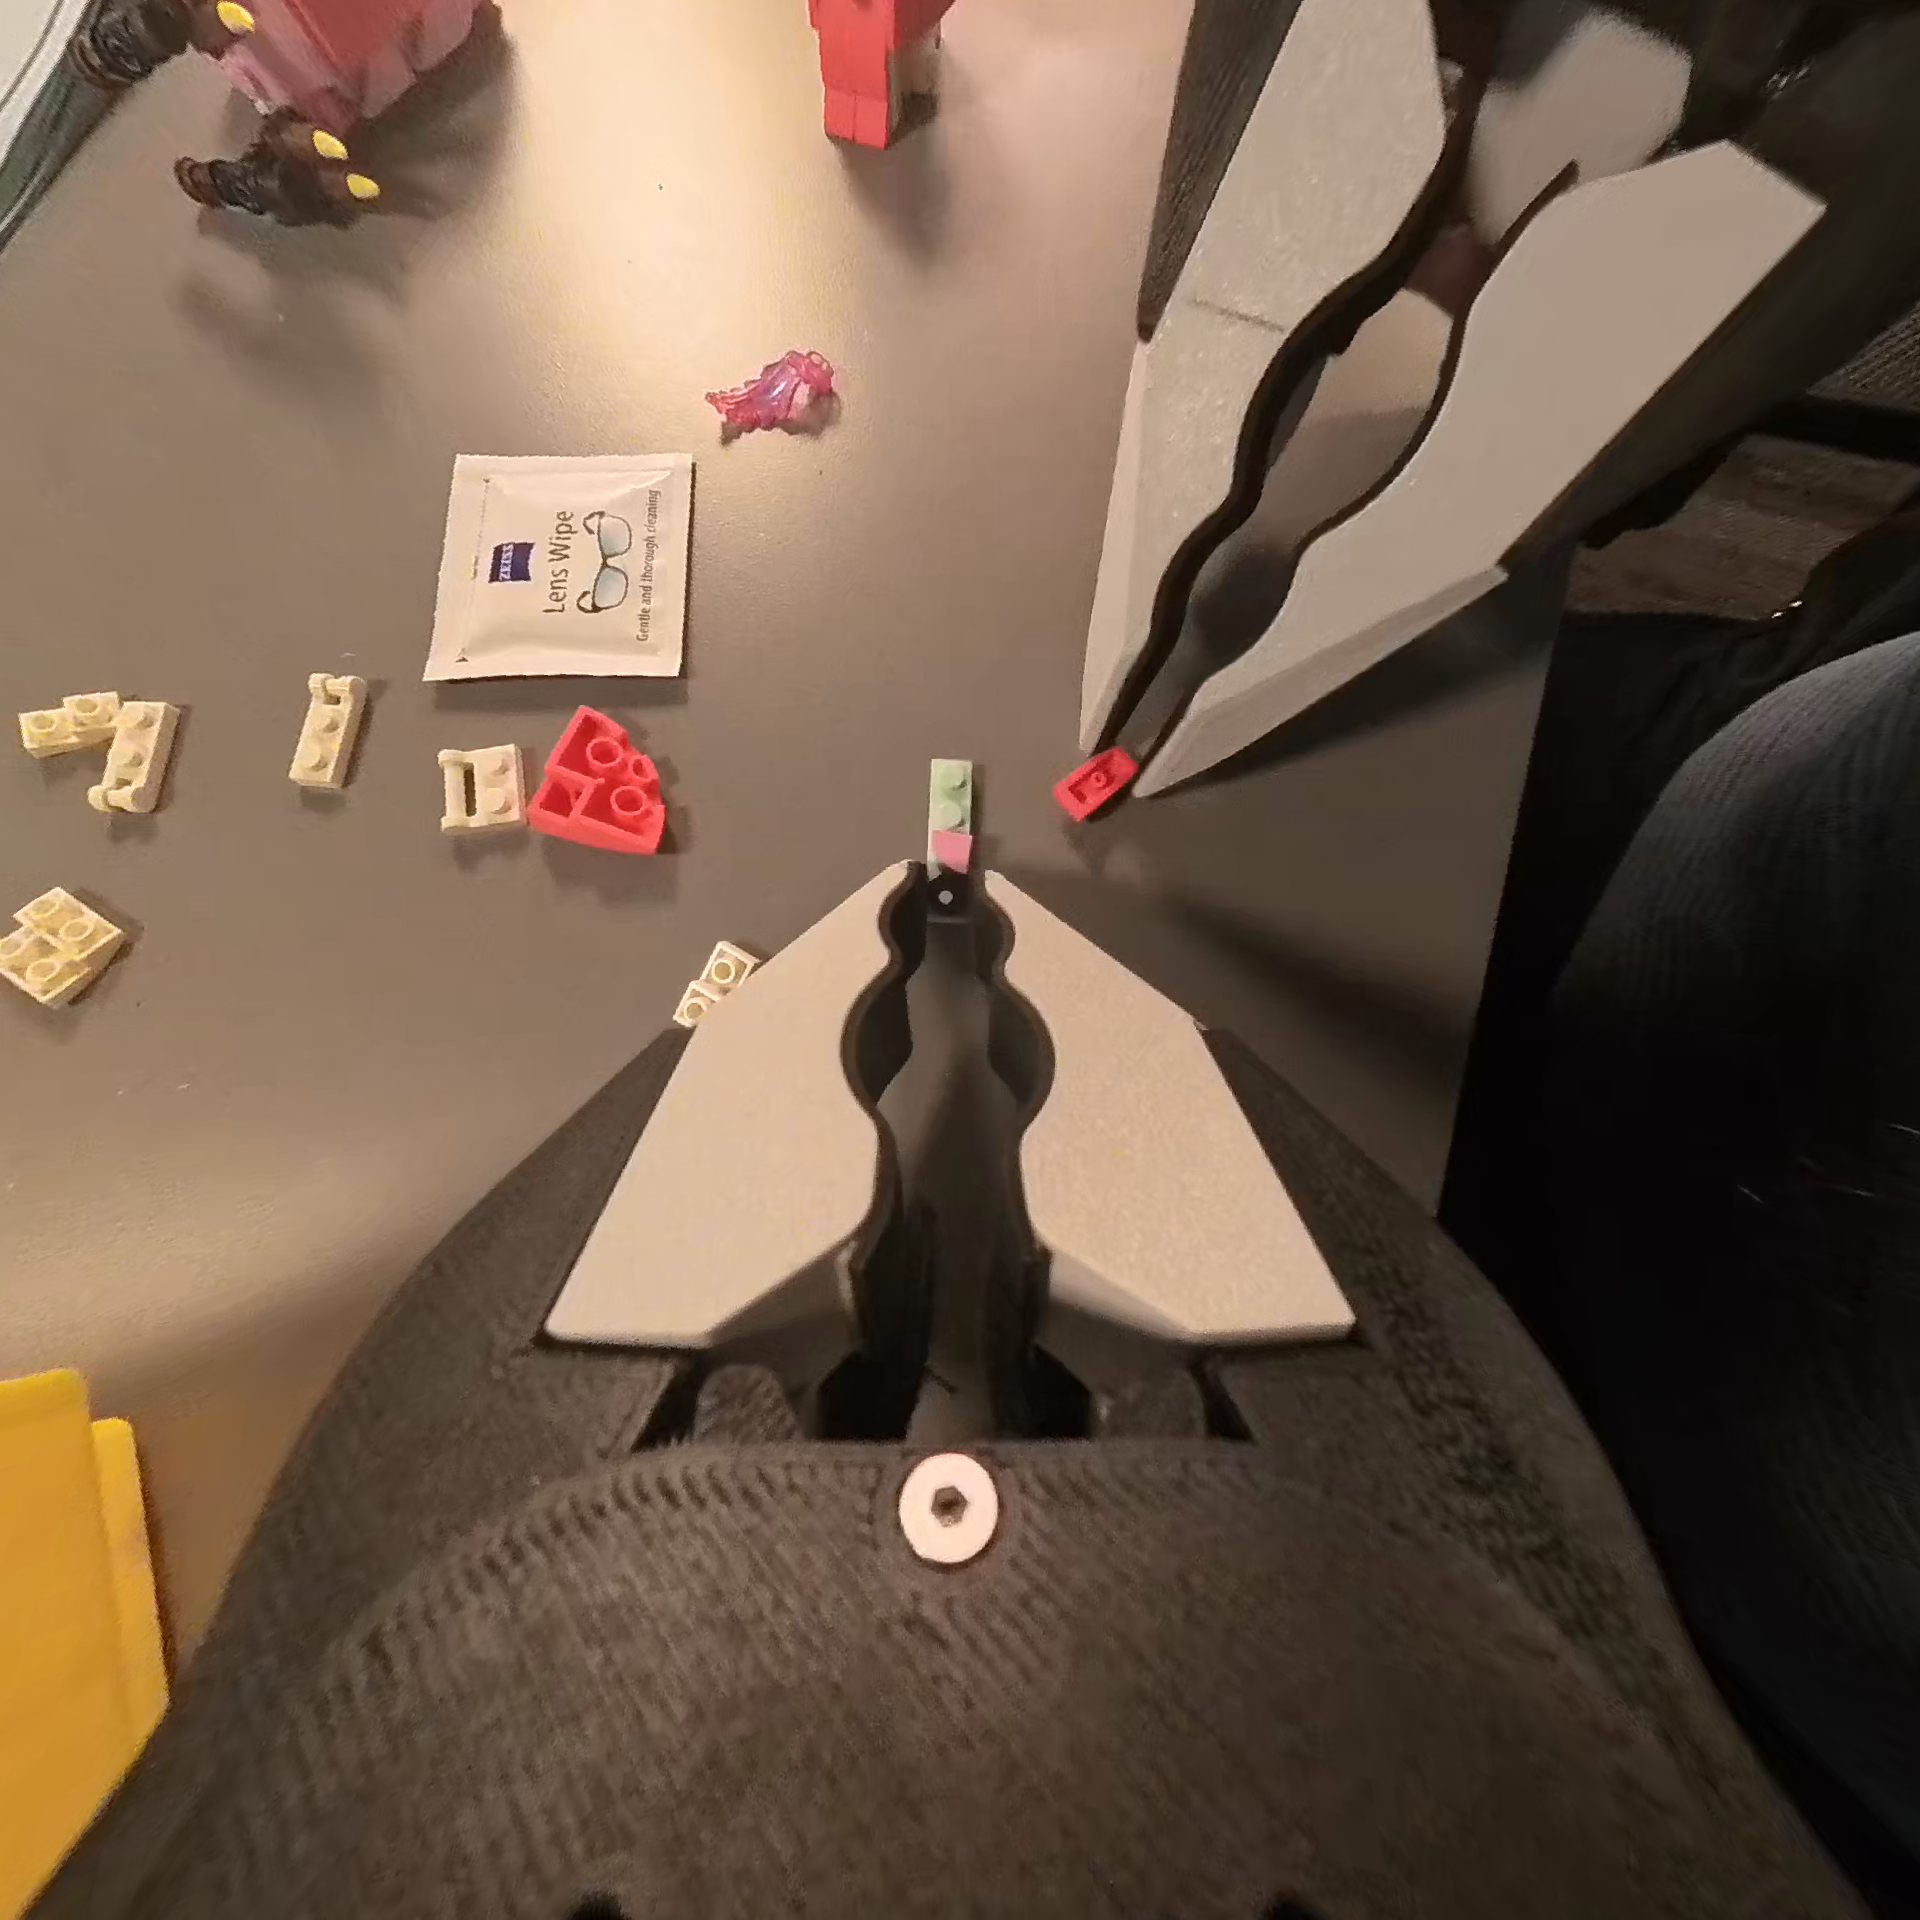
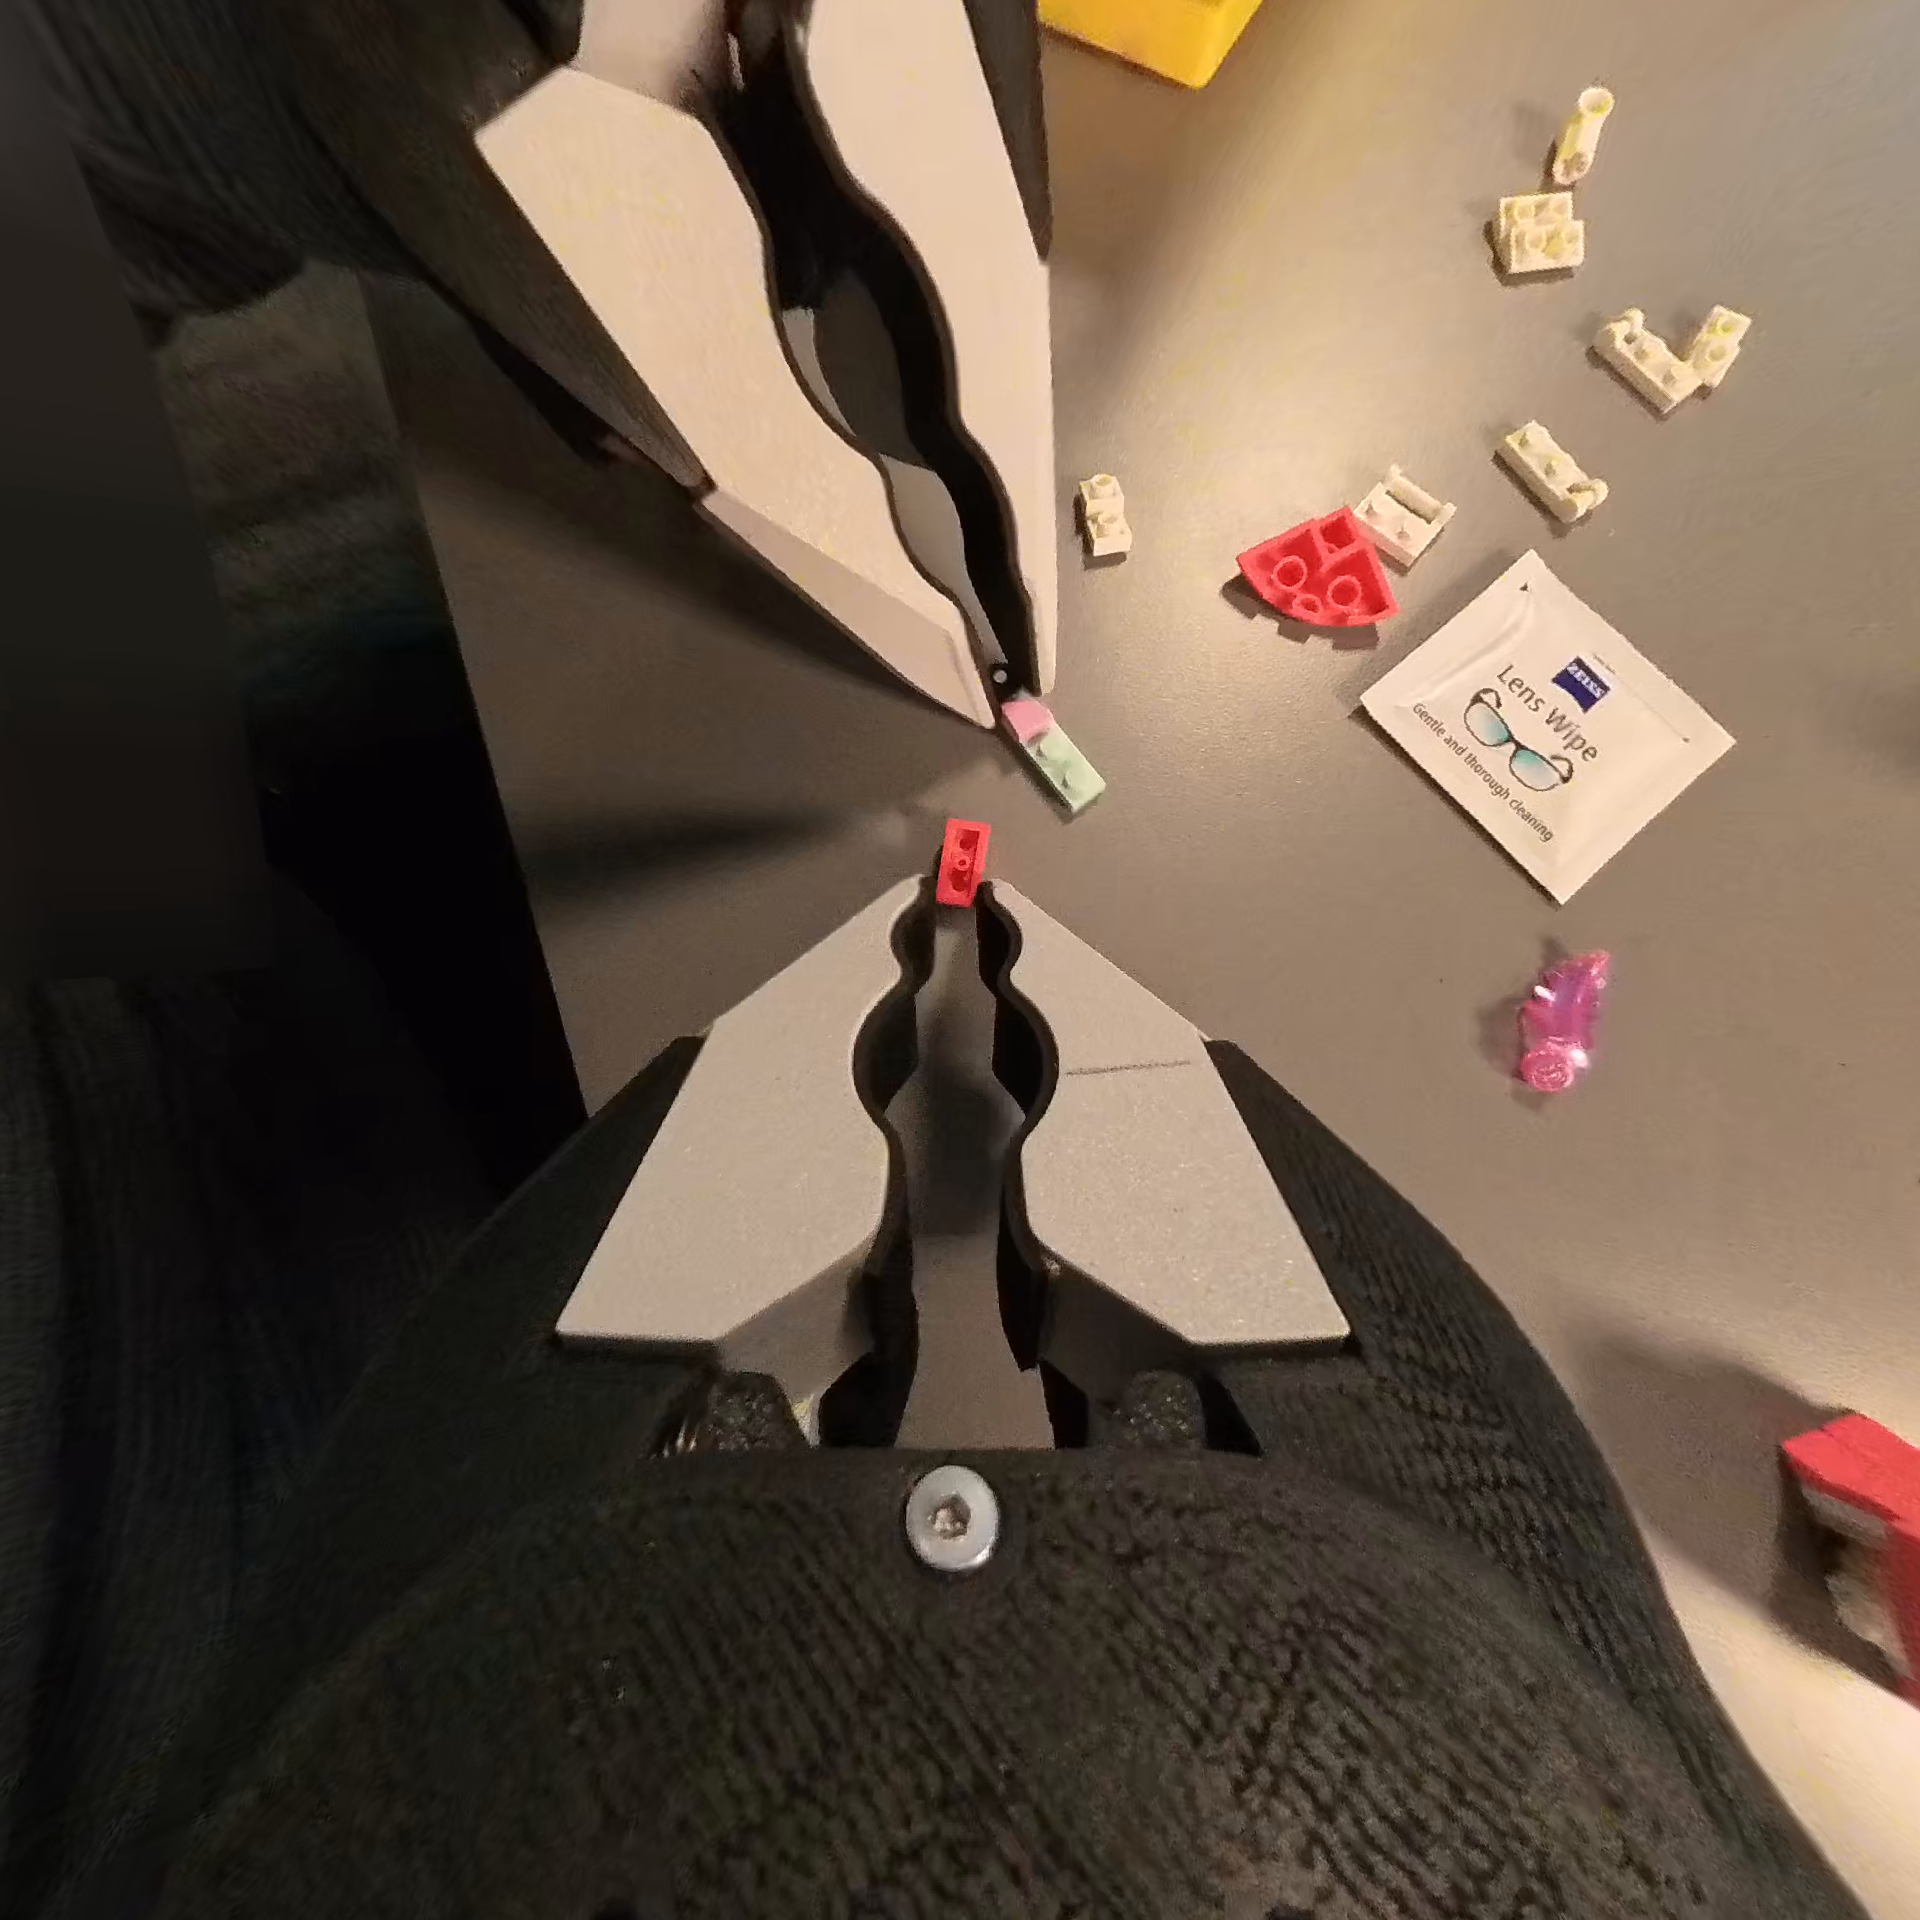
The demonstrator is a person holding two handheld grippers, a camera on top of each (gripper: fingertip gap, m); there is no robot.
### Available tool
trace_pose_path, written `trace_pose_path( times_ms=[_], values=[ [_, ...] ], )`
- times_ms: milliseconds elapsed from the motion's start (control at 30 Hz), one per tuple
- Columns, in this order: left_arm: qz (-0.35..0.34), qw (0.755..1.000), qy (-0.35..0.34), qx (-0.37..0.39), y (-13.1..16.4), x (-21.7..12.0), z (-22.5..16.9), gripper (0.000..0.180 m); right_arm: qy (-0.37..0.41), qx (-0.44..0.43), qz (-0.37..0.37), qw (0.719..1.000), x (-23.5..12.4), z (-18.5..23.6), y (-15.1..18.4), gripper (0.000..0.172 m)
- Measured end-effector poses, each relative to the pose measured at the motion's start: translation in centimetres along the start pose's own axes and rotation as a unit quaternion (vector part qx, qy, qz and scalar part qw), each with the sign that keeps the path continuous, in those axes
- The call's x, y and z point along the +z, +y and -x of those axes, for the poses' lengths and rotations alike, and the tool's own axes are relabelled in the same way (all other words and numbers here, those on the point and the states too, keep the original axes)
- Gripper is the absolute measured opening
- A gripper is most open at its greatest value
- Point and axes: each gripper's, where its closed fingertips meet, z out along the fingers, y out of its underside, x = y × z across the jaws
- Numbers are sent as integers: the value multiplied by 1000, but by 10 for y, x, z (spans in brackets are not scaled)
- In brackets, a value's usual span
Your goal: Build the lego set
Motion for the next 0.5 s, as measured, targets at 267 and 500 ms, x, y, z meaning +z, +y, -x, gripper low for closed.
trace_pose_path(
  times_ms=[267, 500],
  values=[
    [0, 1000, 3, 2, 0, -1, -1, 6, 162, -429, 101, 883, -18, -49, 2, 5],
    [2, 1000, 9, 9, -3, 0, -3, 7, 143, -816, 179, 530, -26, -52, 24, 6]
  ],
)
